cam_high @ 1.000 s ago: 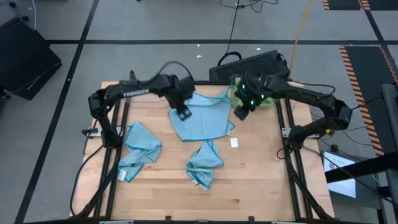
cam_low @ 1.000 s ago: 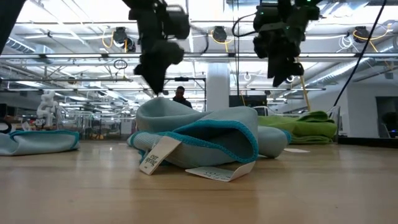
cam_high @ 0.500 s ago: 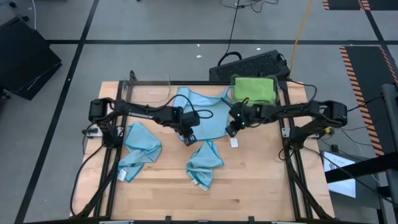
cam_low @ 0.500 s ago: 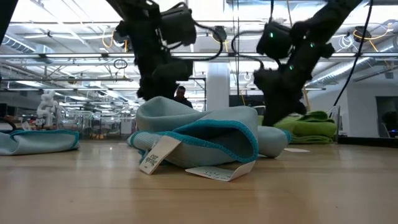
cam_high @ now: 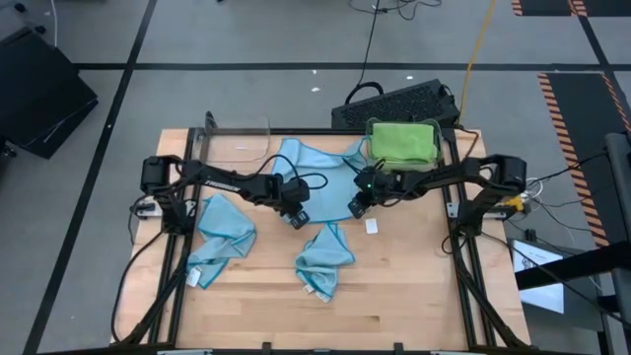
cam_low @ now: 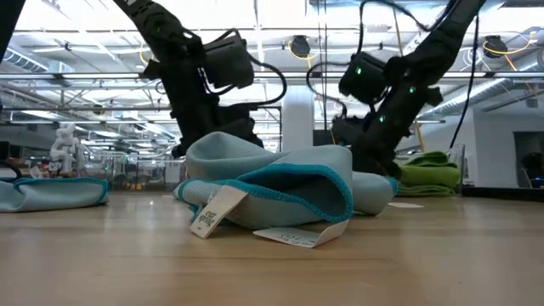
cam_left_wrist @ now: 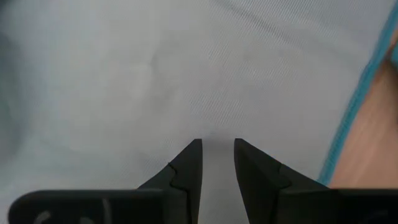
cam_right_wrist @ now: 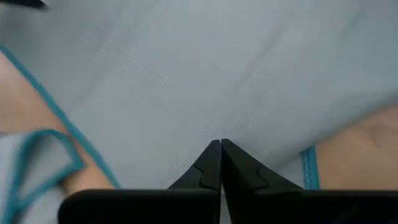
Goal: Sort microfiber towel by color & place in baskets
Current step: Fold the top blue towel
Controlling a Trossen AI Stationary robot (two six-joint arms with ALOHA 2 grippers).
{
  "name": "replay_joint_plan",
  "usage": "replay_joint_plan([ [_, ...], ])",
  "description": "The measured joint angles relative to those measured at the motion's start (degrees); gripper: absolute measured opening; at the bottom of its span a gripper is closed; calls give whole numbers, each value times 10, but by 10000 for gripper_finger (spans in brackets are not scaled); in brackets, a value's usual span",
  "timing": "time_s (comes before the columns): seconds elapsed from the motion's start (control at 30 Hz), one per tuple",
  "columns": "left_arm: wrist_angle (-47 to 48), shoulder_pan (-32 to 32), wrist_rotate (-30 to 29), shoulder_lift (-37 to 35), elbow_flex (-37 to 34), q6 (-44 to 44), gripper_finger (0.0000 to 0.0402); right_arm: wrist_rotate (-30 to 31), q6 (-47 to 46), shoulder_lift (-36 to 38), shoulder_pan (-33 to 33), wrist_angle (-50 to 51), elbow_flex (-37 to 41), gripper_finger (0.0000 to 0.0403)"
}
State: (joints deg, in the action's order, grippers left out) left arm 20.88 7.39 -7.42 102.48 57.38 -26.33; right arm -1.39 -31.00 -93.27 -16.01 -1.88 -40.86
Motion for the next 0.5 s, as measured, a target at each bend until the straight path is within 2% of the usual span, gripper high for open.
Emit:
replay_joint_plan([
  [0.2,-6,-4,44,0,-18,3,92,-16,-1,-51,0,-12,-3,1],
  [0.5,-12,-15,79,-1,-36,3,92,-23,-56,-53,14,26,-2,1],
])
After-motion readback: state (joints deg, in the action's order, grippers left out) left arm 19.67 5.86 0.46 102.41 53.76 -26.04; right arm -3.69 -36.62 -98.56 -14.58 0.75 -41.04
